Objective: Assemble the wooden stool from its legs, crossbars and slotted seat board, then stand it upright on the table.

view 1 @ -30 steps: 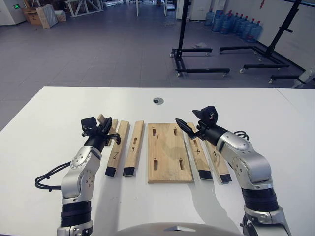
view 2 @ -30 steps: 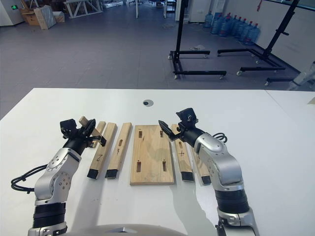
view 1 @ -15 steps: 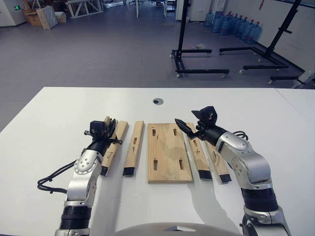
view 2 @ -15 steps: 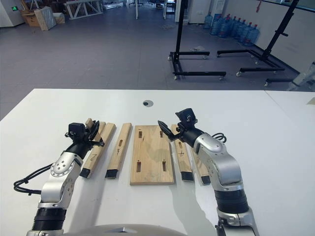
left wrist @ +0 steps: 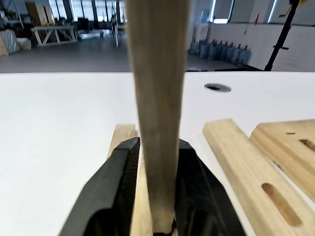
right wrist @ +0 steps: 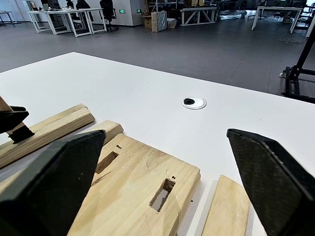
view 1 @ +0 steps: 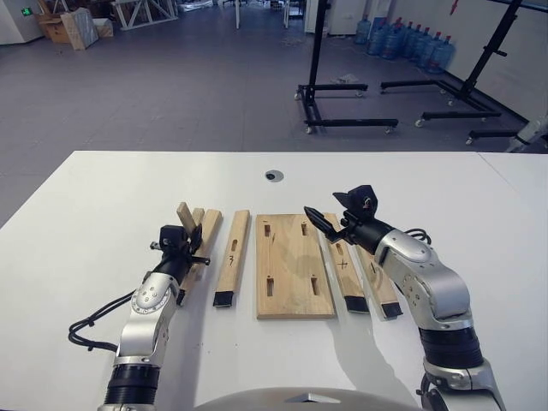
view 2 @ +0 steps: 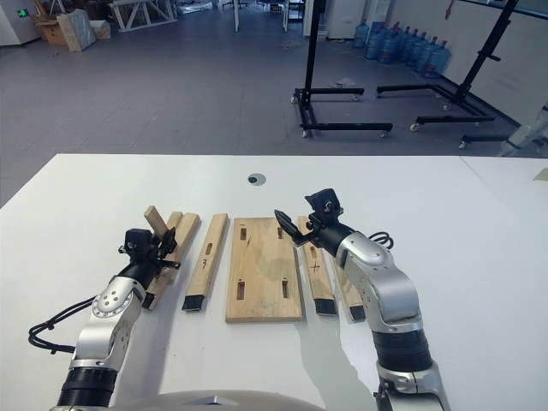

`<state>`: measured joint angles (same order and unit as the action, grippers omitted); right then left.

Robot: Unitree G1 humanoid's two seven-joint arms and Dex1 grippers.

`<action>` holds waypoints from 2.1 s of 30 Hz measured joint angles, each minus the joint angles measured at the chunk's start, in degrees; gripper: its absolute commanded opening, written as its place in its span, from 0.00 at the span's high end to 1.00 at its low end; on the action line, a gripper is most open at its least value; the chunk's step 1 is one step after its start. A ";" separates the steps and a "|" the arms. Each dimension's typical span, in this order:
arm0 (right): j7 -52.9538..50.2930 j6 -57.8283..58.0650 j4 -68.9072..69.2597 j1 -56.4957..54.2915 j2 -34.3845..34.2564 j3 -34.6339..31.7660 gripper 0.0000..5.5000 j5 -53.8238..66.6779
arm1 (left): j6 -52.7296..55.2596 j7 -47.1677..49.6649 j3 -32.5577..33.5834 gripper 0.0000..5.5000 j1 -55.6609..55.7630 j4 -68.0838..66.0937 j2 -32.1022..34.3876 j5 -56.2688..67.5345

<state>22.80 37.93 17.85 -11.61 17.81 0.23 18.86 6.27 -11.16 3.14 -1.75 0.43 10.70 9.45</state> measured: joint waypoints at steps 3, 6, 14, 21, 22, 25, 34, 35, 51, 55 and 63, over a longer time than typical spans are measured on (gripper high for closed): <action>-0.06 -0.14 -0.03 0.00 -0.15 0.31 0.17 -0.32 | 0.43 0.06 0.22 0.63 0.73 0.68 0.00 0.02; -0.09 -0.53 -0.14 0.00 -0.41 0.34 0.17 -0.35 | 1.23 0.14 0.68 0.53 2.03 2.34 0.01 0.01; -0.25 -0.64 -0.16 -0.02 -0.67 0.33 0.17 -0.41 | 12.41 2.42 1.55 0.47 10.86 20.16 1.85 0.29; -0.88 -1.76 -0.98 -0.27 -0.85 0.31 0.17 -0.84 | 27.23 4.89 1.18 0.47 24.10 27.52 3.07 1.39; -1.00 -1.79 -1.12 -0.31 -0.92 0.32 0.17 -0.84 | 28.45 5.25 1.05 0.47 25.45 27.45 2.92 1.27; -1.09 -1.82 -1.22 -0.32 -1.06 0.34 0.17 -0.84 | 30.32 6.45 0.42 0.47 27.75 27.26 2.72 0.48; -1.06 -1.82 -1.34 -0.29 -1.06 0.34 0.17 -0.82 | 21.40 4.45 -2.22 0.47 17.99 12.93 2.70 -2.94; -1.02 -1.82 -1.48 -0.28 -1.06 0.34 0.17 -0.82 | 17.67 4.28 -2.33 0.47 17.53 11.05 2.67 -3.34; -2.64 -1.71 2.56 1.65 -0.79 -2.85 0.17 0.32 | 46.92 8.51 26.93 0.47 47.54 18.56 10.07 24.86; -3.22 -1.76 4.74 4.76 0.80 -6.62 0.17 0.26 | 53.22 -15.39 33.20 0.47 43.36 9.60 27.38 37.39; -3.83 -1.80 7.74 10.44 3.37 -12.99 0.17 0.40 | 54.77 -44.07 24.23 0.47 9.16 -1.15 37.87 36.21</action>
<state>18.97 36.13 25.59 -1.17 21.18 -12.76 19.27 61.03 -55.23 27.37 7.41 -0.72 48.57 45.66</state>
